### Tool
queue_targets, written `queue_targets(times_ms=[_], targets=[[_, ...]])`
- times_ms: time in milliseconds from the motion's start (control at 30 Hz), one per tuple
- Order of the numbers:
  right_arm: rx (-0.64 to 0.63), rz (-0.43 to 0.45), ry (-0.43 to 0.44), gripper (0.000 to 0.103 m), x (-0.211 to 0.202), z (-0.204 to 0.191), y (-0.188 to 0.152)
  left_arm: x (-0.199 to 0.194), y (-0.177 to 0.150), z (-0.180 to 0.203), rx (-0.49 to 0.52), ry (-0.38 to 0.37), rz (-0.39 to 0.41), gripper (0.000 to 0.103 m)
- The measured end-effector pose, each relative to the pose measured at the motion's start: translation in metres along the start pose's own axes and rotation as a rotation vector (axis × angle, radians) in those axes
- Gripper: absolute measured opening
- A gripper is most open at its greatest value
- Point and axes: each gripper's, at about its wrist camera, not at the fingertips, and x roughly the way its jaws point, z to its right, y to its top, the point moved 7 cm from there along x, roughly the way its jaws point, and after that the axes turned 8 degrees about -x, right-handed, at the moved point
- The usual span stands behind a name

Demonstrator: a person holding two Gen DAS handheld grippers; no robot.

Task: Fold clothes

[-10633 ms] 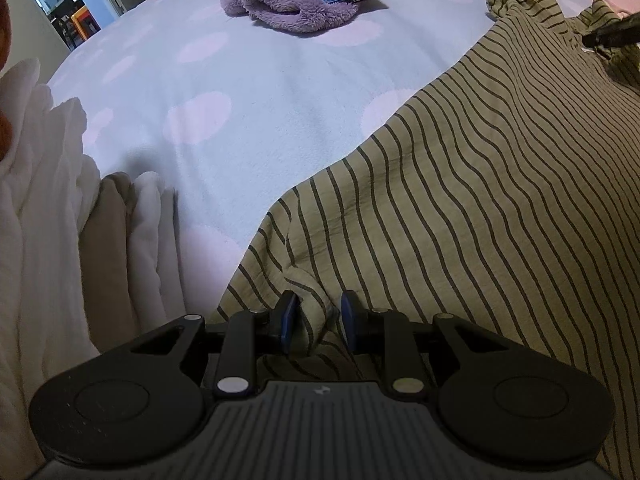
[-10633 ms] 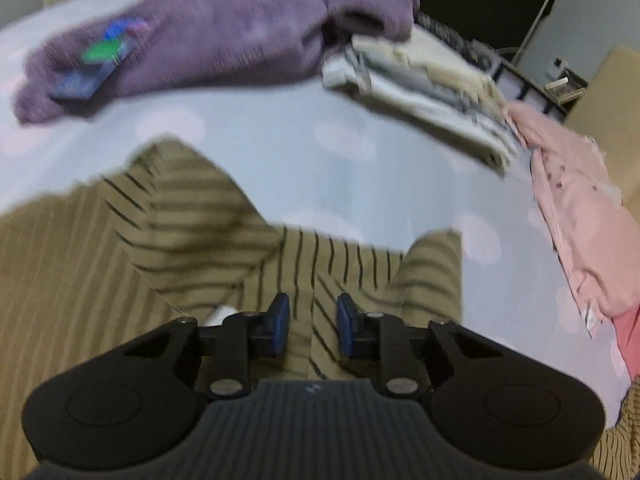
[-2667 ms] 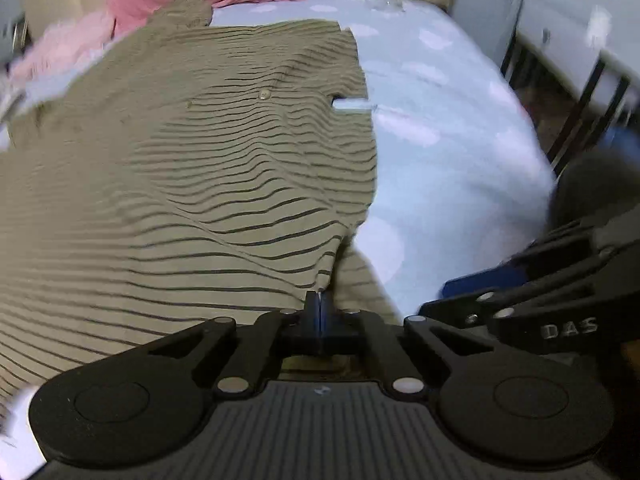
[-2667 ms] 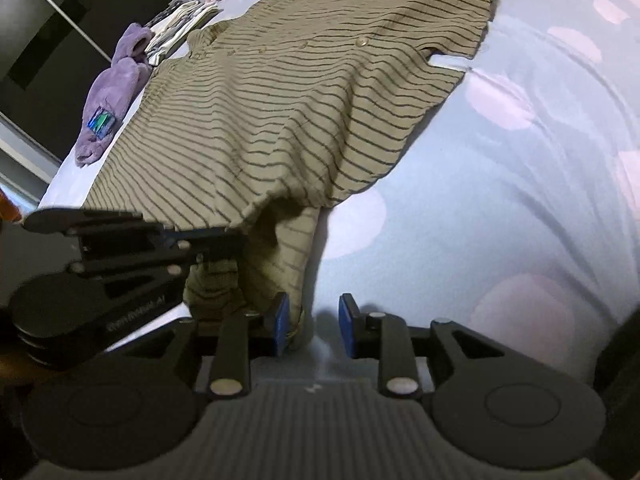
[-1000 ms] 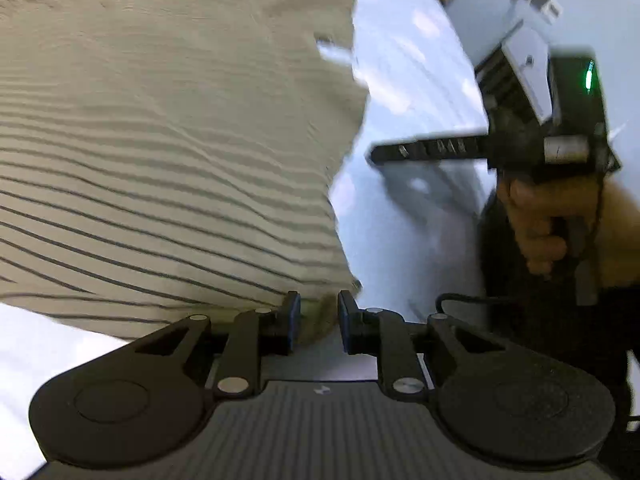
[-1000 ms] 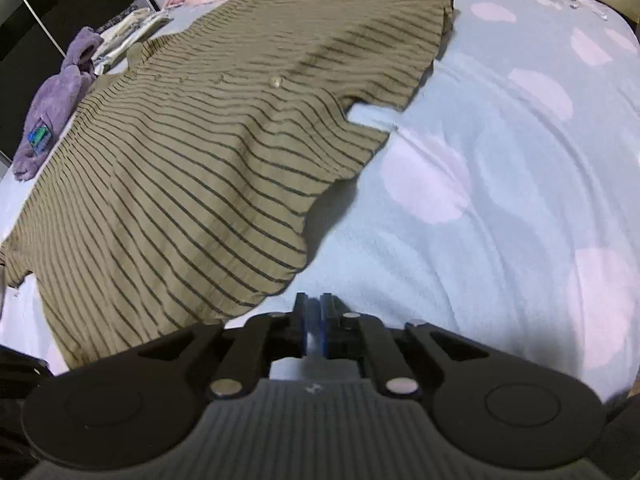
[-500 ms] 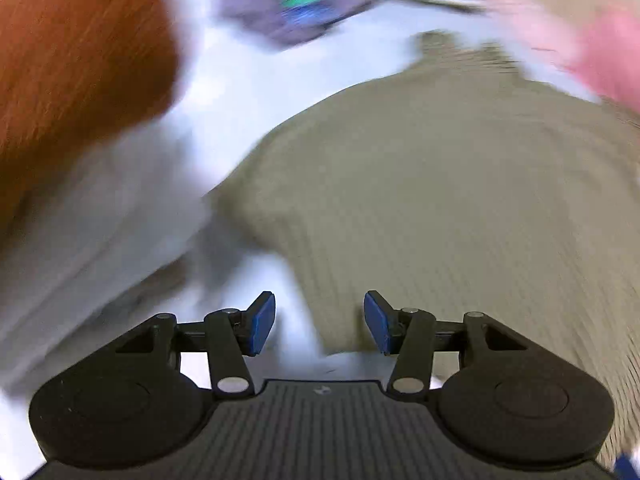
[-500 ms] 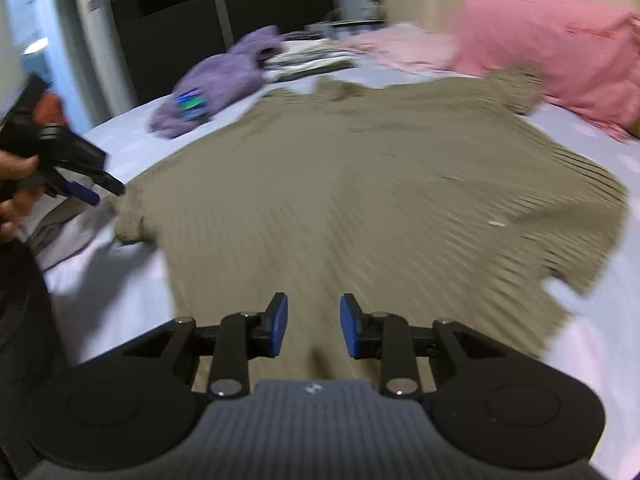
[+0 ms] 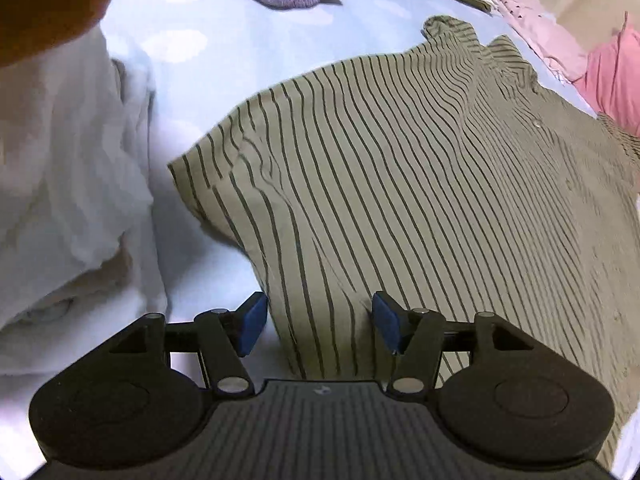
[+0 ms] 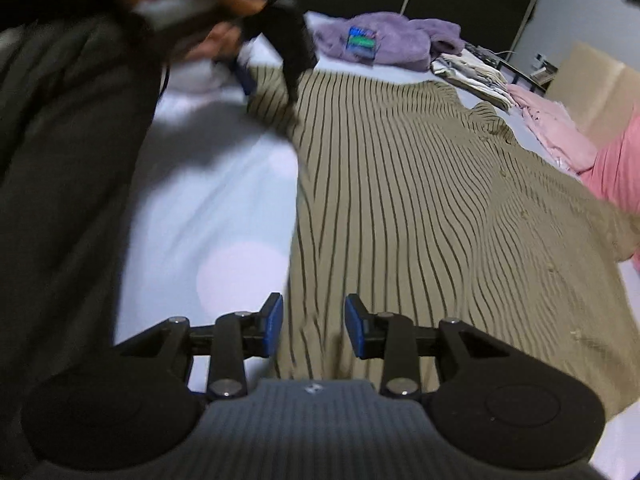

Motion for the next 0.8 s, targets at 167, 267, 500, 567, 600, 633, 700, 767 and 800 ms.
queue_targets(times_ms=[167, 267, 500, 567, 600, 633, 700, 767, 800], targets=[[-0.04, -0.047, -0.007, 0.045, -0.003, -0.004, -0.016, 0.005, 0.006, -0.007, -0.06, -0.006, 0.014, 0.058], [-0.049, -0.066, -0.008, 0.045, -0.003, -0.007, -0.022, 0.013, 0.008, -0.008, -0.096, -0.036, -0.011, 0.061], [-0.196, -0.091, -0.029, 0.043, 0.0, -0.027, -0.039, 0.017, 0.016, -0.008, -0.143, -0.115, 0.007, 0.064], [-0.228, -0.085, -0.053, 0.043, 0.001, -0.031, -0.042, 0.017, 0.018, -0.011, -0.164, -0.132, 0.001, 0.064], [-0.238, -0.081, -0.062, 0.043, 0.001, -0.032, -0.041, 0.017, 0.019, -0.012, -0.176, -0.136, -0.003, 0.062], [-0.248, -0.077, -0.07, 0.042, 0.0, -0.032, -0.041, 0.017, 0.02, -0.012, -0.179, -0.135, 0.0, 0.062], [-0.269, -0.068, -0.086, 0.037, 0.0, -0.033, -0.04, 0.017, 0.021, -0.013, -0.186, -0.133, 0.005, 0.06], [-0.287, -0.059, -0.099, 0.036, -0.001, -0.034, -0.039, 0.015, 0.023, -0.016, -0.208, -0.138, 0.026, 0.058], [-0.289, -0.056, -0.101, 0.036, -0.001, -0.034, -0.038, 0.014, 0.024, -0.018, -0.226, -0.142, 0.04, 0.058]])
